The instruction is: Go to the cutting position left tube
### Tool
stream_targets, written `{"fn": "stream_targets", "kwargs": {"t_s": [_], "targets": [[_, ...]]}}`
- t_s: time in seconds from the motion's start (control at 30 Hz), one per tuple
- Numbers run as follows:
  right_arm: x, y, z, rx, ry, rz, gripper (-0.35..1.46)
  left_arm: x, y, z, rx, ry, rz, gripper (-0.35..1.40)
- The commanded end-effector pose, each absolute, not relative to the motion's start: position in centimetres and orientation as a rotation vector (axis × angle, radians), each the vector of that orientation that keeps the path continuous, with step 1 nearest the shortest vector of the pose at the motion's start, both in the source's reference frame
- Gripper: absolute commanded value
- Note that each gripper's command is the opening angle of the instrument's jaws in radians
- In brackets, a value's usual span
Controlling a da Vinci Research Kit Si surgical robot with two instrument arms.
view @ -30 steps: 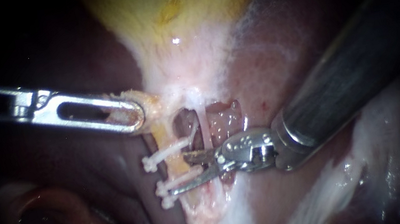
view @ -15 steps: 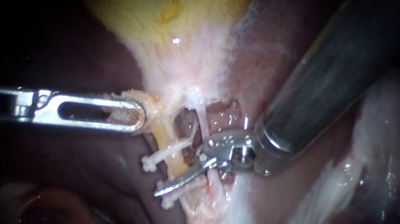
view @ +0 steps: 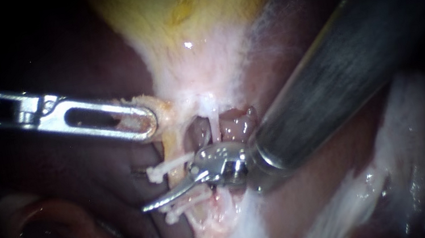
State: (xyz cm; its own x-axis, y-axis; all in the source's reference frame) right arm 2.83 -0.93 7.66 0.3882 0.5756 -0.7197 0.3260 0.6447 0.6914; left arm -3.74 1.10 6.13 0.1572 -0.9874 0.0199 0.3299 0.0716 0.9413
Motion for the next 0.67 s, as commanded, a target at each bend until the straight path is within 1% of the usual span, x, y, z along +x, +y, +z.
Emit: {"fn": "stream_targets", "kwargs": {"t_s": [0.03, 0.67], "targets": [[2.84, -0.92, 7.66, 0.91, 1.208, 0.191, 1.41, -3.74, 1.1, 6.13, 0.993, -0.871, -1.207, -0.35], [2.81, -0.9, 7.64, 0.906, 1.215, 0.199, 1.41, -3.74, 1.1, 6.14, 0.993, -0.871, -1.207, -0.35]]}}
